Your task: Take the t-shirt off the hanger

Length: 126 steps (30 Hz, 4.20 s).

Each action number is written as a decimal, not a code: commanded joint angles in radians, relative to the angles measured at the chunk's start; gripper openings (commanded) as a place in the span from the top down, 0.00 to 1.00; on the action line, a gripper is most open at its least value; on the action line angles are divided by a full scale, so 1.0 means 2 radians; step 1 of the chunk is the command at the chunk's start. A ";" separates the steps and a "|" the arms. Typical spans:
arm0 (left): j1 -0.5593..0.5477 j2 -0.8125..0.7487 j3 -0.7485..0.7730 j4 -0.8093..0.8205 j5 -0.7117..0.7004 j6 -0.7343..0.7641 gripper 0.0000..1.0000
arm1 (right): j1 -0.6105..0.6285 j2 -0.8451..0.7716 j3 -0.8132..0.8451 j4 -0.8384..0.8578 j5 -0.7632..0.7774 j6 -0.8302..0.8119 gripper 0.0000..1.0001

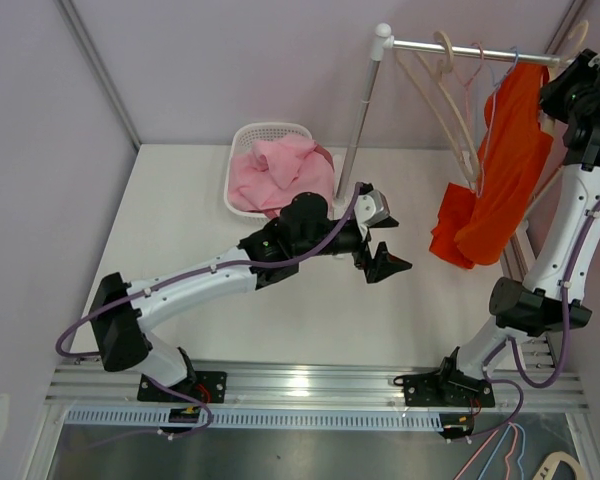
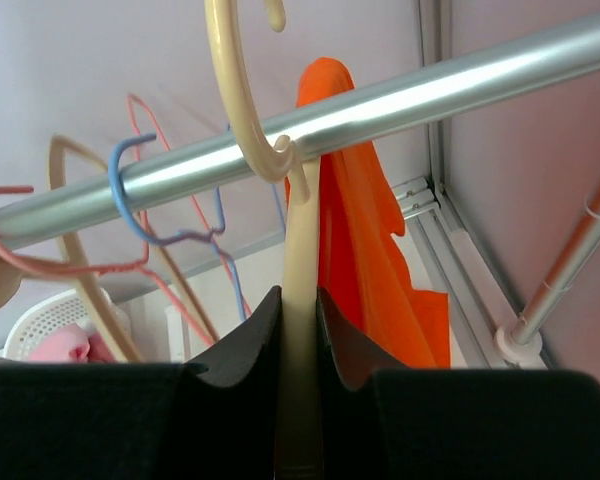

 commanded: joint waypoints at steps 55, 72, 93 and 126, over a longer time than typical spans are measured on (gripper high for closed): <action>-0.154 0.093 -0.031 0.224 0.101 0.020 0.99 | 0.062 -0.231 -0.243 0.050 0.082 0.062 1.00; -0.160 0.206 0.027 -0.005 0.352 0.042 0.99 | 0.062 -0.240 -0.219 0.018 0.107 0.036 1.00; -0.047 0.249 0.252 -0.035 0.053 -0.231 0.99 | 0.107 -0.263 -0.185 -0.148 0.077 0.041 1.00; -0.043 0.170 -0.023 0.052 0.034 -0.249 0.99 | 0.157 -0.215 -0.116 -0.153 0.219 0.042 1.00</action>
